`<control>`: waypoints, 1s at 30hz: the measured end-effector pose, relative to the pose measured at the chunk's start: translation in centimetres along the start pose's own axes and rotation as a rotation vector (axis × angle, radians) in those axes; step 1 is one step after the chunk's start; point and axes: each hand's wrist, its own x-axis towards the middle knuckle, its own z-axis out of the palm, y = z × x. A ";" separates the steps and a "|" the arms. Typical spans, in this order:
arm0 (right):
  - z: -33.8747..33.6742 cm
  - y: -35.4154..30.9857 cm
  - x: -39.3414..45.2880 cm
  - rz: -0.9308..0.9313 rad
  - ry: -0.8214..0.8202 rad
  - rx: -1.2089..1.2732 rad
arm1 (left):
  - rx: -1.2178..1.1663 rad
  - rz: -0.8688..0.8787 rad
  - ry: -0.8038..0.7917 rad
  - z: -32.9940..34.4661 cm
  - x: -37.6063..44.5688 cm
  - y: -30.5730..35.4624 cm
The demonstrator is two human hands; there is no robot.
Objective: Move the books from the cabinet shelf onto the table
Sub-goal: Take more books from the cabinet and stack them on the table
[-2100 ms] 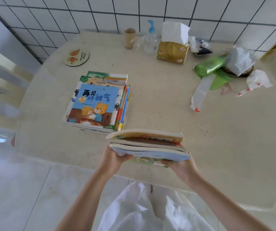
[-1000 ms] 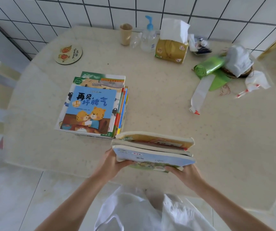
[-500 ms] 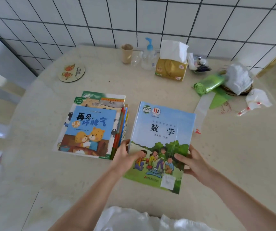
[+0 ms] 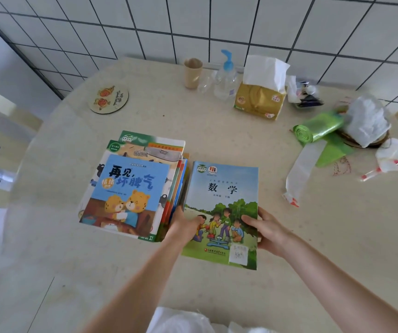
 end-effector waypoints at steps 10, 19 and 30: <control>1.3 1.0 0.4 0.015 0.100 0.004 | 0.092 -0.056 0.103 1.3 0.3 0.4; 2.0 1.4 -0.6 -0.128 0.249 -0.232 | 0.047 0.118 0.169 1.5 -1.0 -0.6; 1.8 5.1 -6.0 -0.415 0.303 -0.620 | 0.263 0.440 0.292 1.6 -5.2 -4.1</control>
